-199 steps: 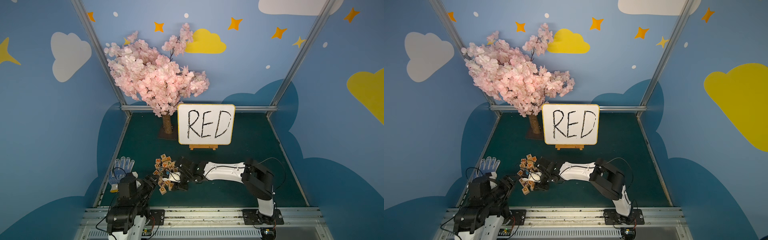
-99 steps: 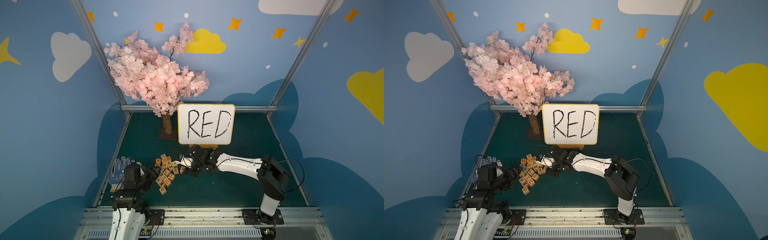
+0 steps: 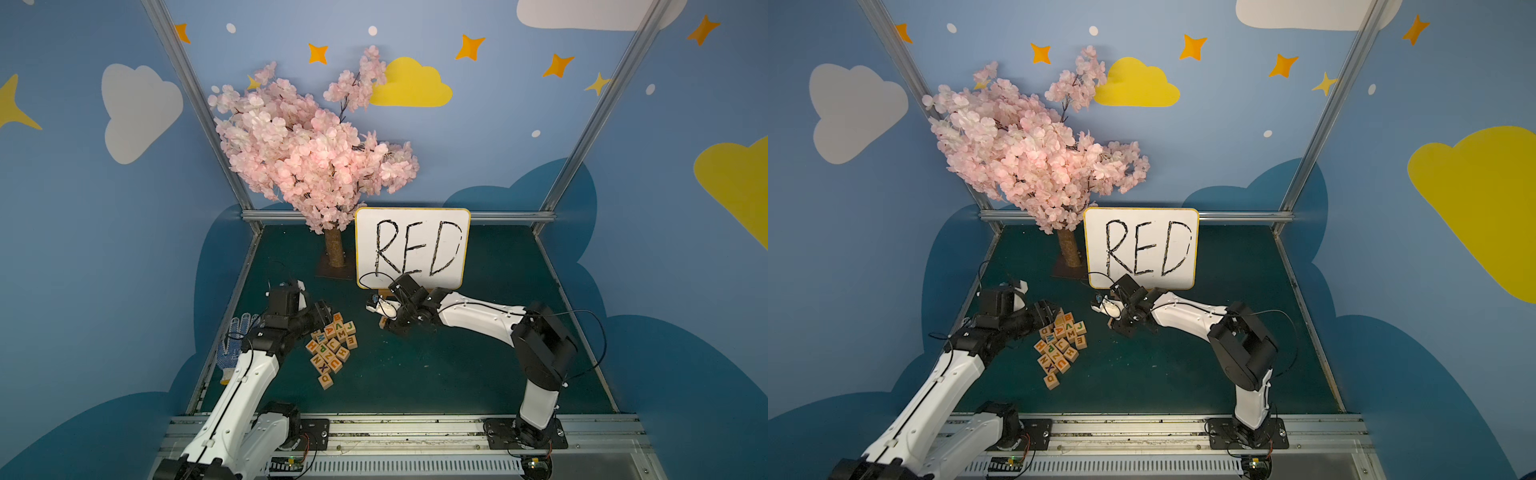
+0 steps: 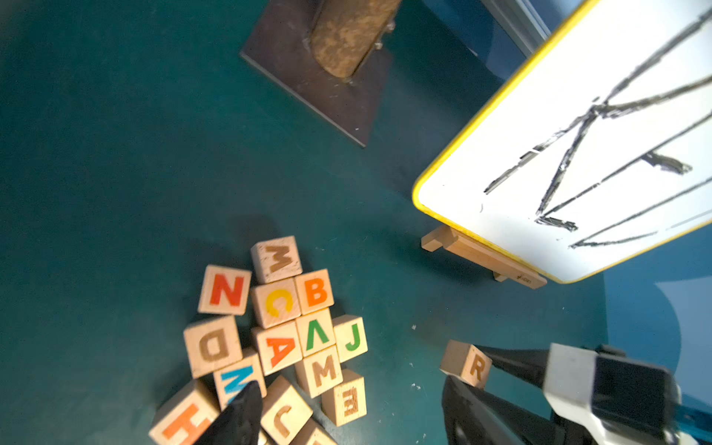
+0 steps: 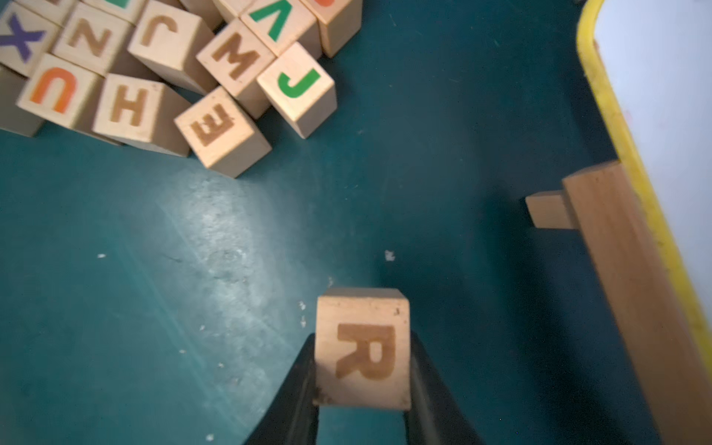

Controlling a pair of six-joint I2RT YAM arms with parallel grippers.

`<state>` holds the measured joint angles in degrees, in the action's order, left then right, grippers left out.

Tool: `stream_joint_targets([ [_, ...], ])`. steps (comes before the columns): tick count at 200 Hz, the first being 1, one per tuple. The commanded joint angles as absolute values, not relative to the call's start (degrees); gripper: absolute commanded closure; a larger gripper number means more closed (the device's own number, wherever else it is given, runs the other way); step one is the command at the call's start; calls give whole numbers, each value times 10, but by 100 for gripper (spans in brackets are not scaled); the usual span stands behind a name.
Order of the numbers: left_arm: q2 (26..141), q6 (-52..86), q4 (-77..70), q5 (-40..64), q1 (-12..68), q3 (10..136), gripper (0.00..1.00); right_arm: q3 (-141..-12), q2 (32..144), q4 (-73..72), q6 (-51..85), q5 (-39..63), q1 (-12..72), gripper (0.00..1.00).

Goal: Assemble the uppercase word "red" with letter blocks
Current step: Place the letter block at the center of the board.

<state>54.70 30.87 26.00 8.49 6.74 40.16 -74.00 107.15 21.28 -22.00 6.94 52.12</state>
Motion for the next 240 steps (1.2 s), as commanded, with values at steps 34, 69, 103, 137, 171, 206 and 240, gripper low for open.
stream_joint_targets([
  [34,592,164,311,130,77,477,26,-798,1130,222,-273,91,513,78],
  [69,578,106,350,206,76,480,24,-810,1143,226,-288,143,512,77],
  [103,551,101,349,232,75,455,23,-799,1147,206,-305,169,510,74],
  [137,555,104,338,239,75,455,22,-793,1160,192,-325,168,504,72],
  [171,564,105,334,240,73,455,22,-789,1171,187,-336,168,494,72],
  [206,571,108,323,251,70,455,22,-780,1174,175,-339,169,486,64],
  [240,578,106,322,258,66,457,22,-781,1180,177,-341,164,483,55],
])
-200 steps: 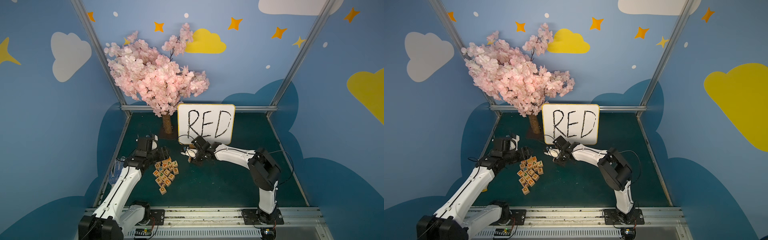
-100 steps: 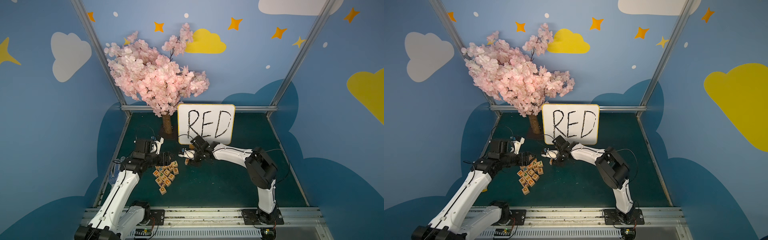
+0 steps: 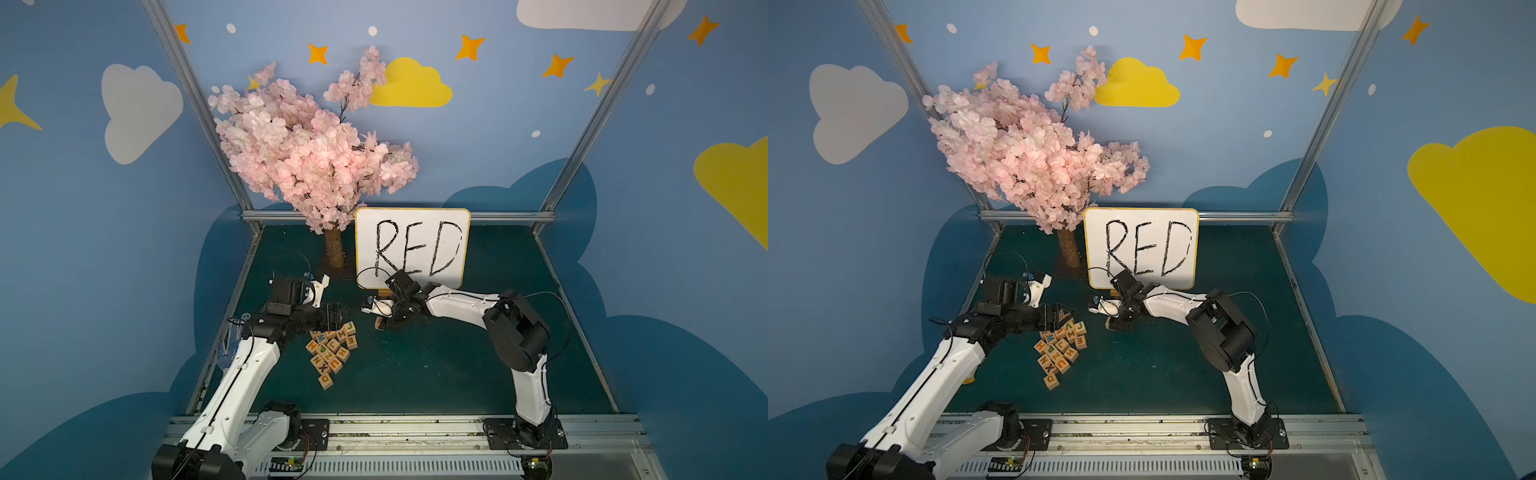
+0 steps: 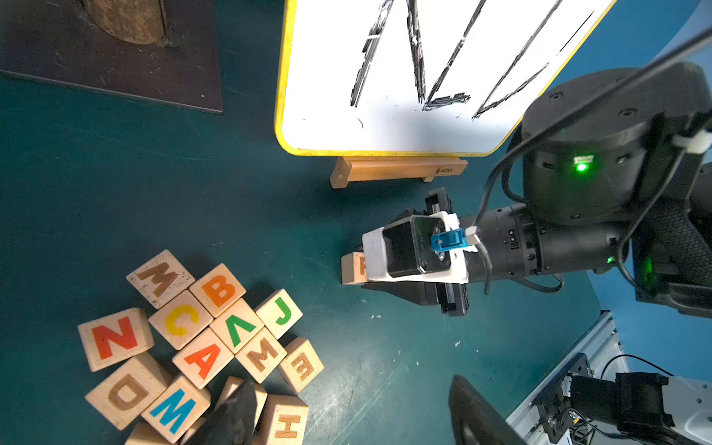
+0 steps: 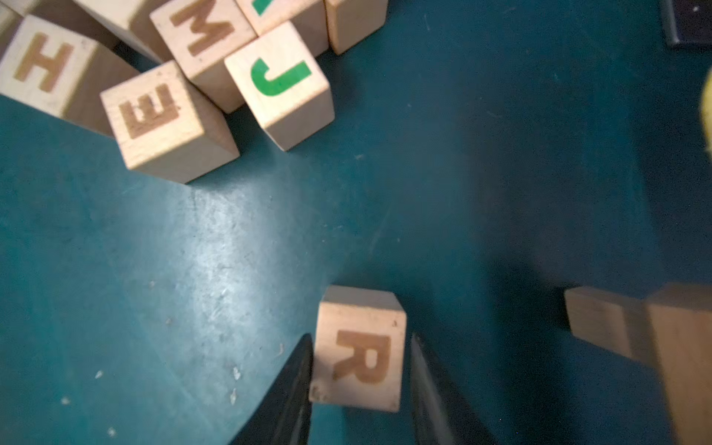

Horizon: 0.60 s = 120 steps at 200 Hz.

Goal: Assemble the uppercase word "red" with letter blocks
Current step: Place the letter block at the center of the board.

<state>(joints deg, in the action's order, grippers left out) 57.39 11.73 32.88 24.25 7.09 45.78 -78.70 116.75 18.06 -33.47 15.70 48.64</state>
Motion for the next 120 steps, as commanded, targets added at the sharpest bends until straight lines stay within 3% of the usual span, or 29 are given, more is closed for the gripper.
stream_joint_targets([
  [1,578,106,322,258,66,457,22,-780,1179,177,-341,164,483,55],
  [91,597,89,320,285,49,493,22,-755,1074,190,-279,138,487,49],
  [120,620,90,308,297,46,512,22,-758,1040,196,-140,55,500,49],
])
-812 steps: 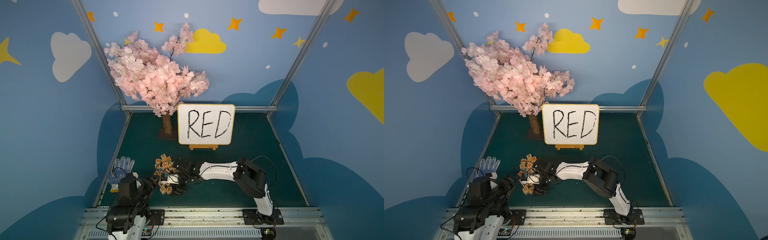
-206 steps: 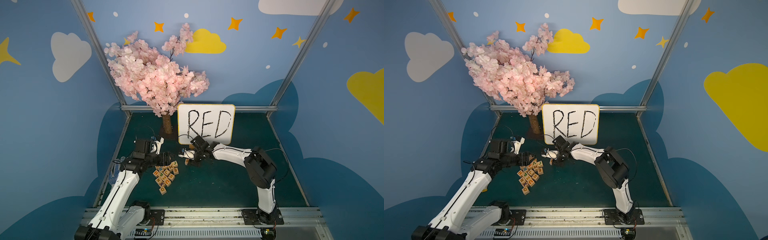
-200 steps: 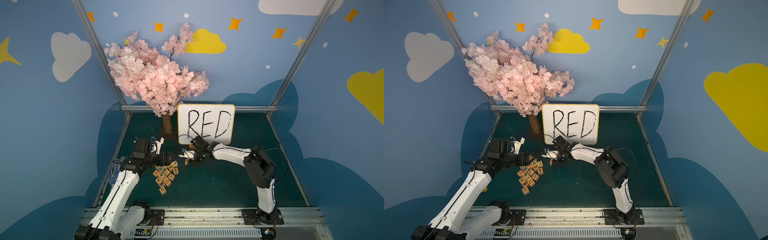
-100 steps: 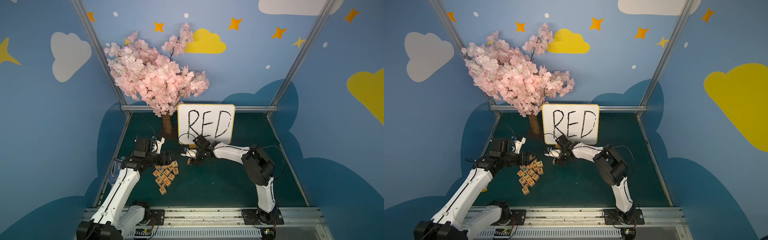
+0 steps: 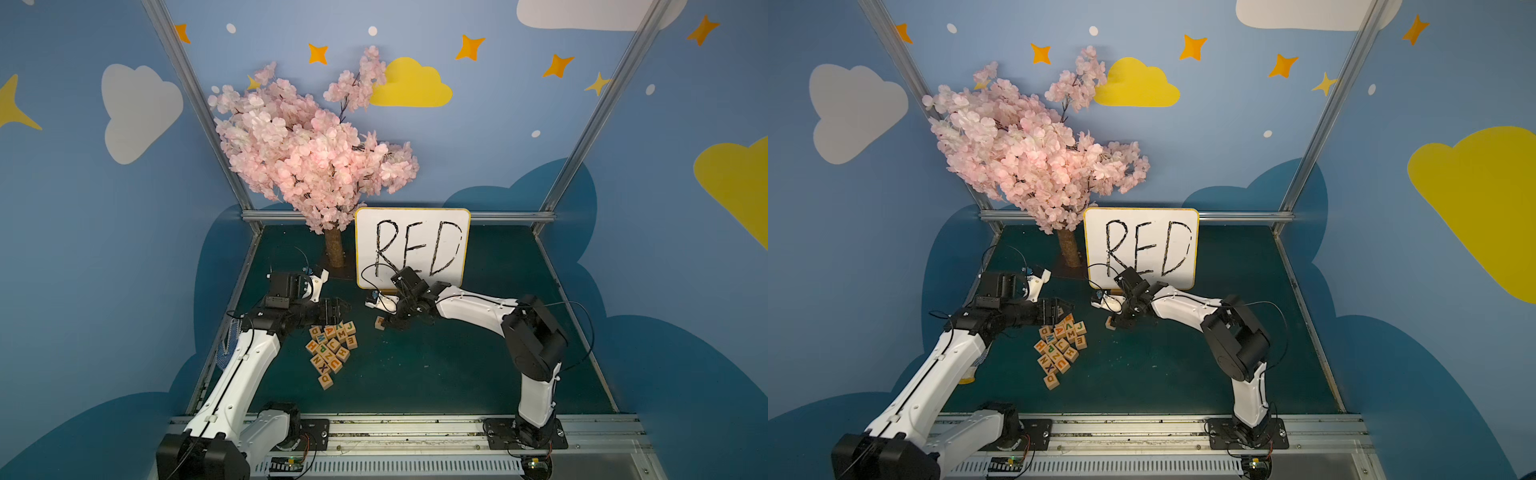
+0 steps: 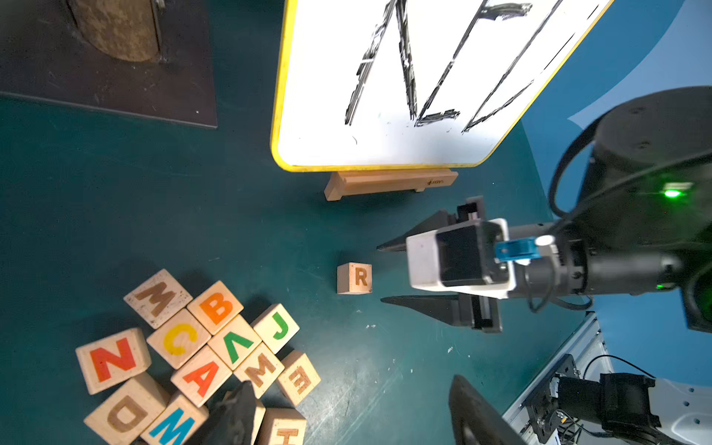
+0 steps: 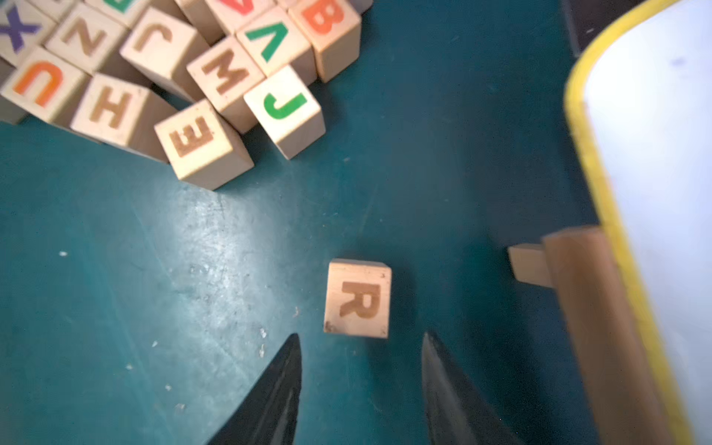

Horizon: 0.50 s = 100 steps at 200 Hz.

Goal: Assemble the uppercase word "red" with letter blocks
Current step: Place the letter block at the center of the board, then adjust the letter block at the center of the board.

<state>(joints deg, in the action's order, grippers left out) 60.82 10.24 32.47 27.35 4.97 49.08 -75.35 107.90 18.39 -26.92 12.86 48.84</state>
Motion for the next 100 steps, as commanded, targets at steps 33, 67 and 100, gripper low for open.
stream_joint_targets([
  [33,605,97,288,313,40,498,23,-798,1026,245,154,-36,534,53],
  [67,583,111,282,313,33,483,21,-837,1069,313,394,-113,573,39],
  [100,573,111,285,314,32,481,21,-928,1150,441,517,-102,569,38],
])
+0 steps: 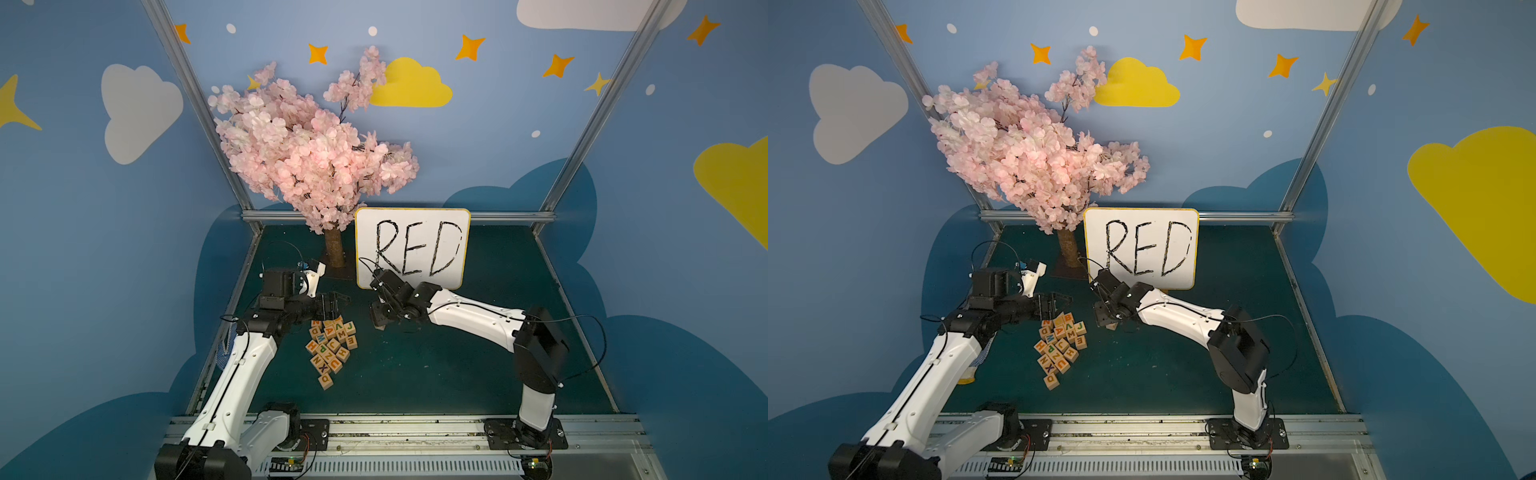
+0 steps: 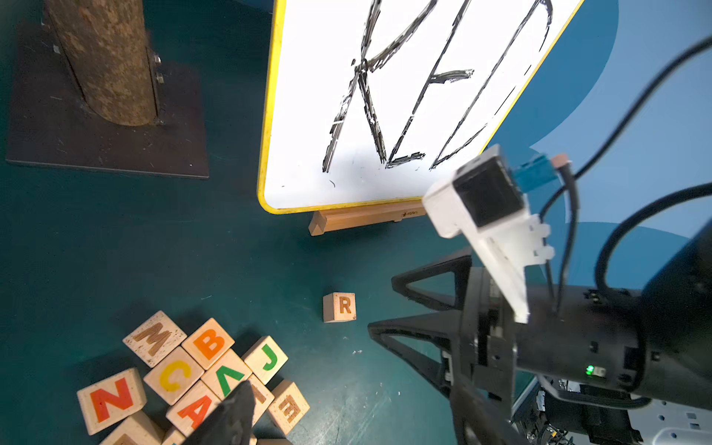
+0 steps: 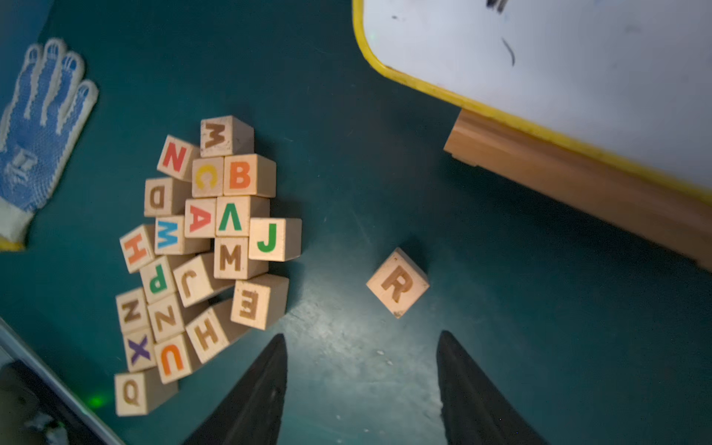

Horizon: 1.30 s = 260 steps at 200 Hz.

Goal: Assemble the uppercase word "red" with letter blocks
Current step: Adjust the letter block at the center of the board.

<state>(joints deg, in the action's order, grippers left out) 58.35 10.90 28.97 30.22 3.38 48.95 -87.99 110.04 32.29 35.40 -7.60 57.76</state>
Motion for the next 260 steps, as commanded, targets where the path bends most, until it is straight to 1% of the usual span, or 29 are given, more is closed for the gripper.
stream_joint_targets([
  [1,573,111,285,313,31,481,21,-930,1153,443,519,-102,569,38],
  [12,573,112,284,312,31,481,21,-945,1167,457,539,-94,567,37],
  [31,575,112,285,313,30,482,21,-951,1174,468,580,-96,565,30],
  [42,576,112,285,312,30,482,21,-947,1172,461,588,-92,562,29],
  [113,576,112,285,313,28,482,22,-961,1199,441,599,-43,554,30],
  [157,576,110,286,313,27,483,22,-996,1227,448,596,-25,554,30],
  [243,573,108,287,313,25,482,22,-1052,1274,486,591,-29,555,45],
  [260,572,109,287,312,24,482,22,-1055,1278,488,592,-27,555,46],
])
